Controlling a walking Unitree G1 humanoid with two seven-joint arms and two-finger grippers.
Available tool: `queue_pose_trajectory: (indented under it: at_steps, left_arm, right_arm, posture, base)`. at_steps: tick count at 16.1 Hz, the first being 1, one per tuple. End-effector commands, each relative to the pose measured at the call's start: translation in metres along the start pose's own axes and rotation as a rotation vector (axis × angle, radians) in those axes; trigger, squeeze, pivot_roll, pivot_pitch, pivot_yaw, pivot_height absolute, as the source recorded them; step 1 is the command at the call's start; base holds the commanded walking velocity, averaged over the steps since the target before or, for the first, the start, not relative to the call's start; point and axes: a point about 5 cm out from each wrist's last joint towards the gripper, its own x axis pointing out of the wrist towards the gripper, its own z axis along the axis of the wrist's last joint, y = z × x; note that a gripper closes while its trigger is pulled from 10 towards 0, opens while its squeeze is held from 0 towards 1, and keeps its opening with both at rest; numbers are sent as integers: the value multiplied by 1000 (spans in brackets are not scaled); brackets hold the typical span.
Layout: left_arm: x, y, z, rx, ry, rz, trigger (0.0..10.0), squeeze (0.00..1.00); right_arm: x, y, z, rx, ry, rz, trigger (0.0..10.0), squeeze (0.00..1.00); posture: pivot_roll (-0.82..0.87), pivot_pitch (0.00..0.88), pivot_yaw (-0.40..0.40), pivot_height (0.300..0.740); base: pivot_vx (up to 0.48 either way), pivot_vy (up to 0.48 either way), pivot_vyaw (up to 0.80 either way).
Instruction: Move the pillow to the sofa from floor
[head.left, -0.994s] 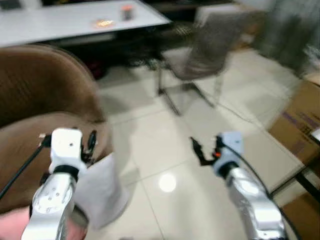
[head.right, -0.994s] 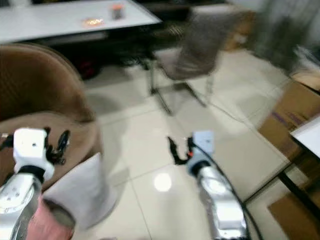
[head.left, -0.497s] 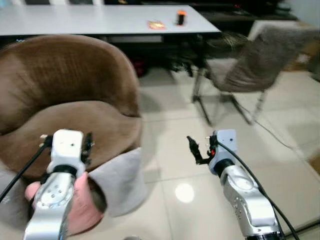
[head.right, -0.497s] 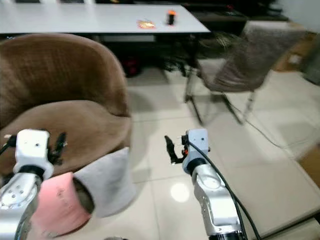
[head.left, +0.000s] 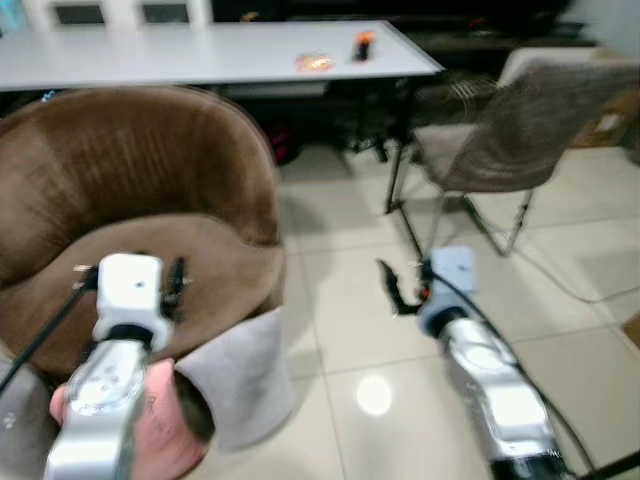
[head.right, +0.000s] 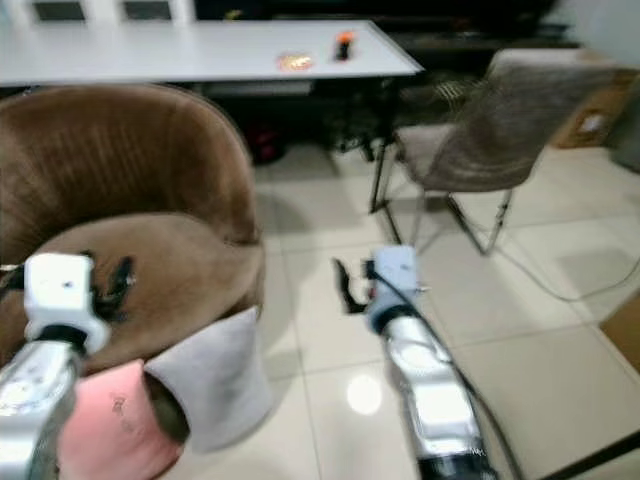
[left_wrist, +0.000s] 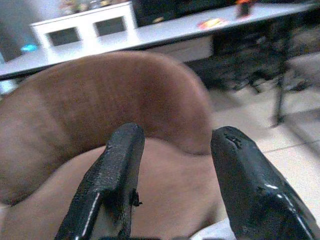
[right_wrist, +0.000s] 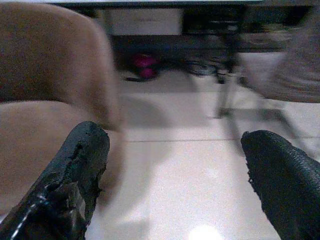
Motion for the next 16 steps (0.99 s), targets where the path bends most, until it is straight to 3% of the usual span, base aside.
queue_pose_trajectory:
  at_steps: [1,8,12,16]
  left_arm:
    - [-1,8,4,10,-18,21,10000,0]
    - [-1,9,4,3,-20,31,10000,0]
    - [1,10,3,17,-22,42,10000,0]
    - [1,13,2,26,-24,70,10000,0]
  right_arm:
    - [3,3,4,-2,-19,4,10000,1000]
    - [8,4,7,-18,-30,22,10000,1000]
    - [11,8,8,-41,-42,67,10000,1000]
    - [12,9,8,-31,-46,90,10000,1000]
  posture:
    - [-34,0,-14,740]
    - [-22,0,-27,740]
    - [-17,0,-31,740]
    - [-10,0,-39,740]
  base:
    - [379,0,0]
    - [377,0,0]
    - [358,0,800]
    - [0,0,800]
